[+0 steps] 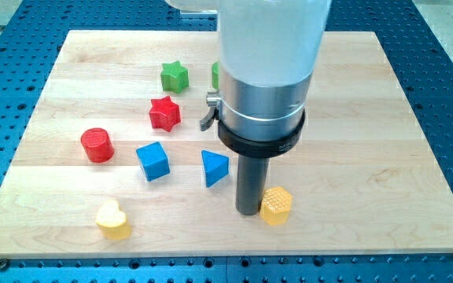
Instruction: Push the hexagon diagonally to the triangle
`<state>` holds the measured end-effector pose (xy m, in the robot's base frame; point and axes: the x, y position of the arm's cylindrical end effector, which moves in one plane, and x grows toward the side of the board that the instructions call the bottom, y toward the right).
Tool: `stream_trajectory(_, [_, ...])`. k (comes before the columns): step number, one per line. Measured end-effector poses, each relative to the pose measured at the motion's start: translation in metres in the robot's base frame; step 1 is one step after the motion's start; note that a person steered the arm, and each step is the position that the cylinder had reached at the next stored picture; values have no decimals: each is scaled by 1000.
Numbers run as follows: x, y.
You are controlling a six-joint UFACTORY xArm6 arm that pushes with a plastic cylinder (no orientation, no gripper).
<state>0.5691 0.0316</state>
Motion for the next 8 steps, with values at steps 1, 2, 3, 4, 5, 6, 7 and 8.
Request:
stream_trajectory(1, [12, -21])
stream_trajectory(2, [34, -47])
stream_trajectory(3, [49, -29])
stream_trajectory(4, [50, -16])
stream_trajectory(5, [38, -12])
stream_trajectory(6, [19, 22])
stream_trajectory(7, [19, 79])
stream_trajectory(8, [20, 88])
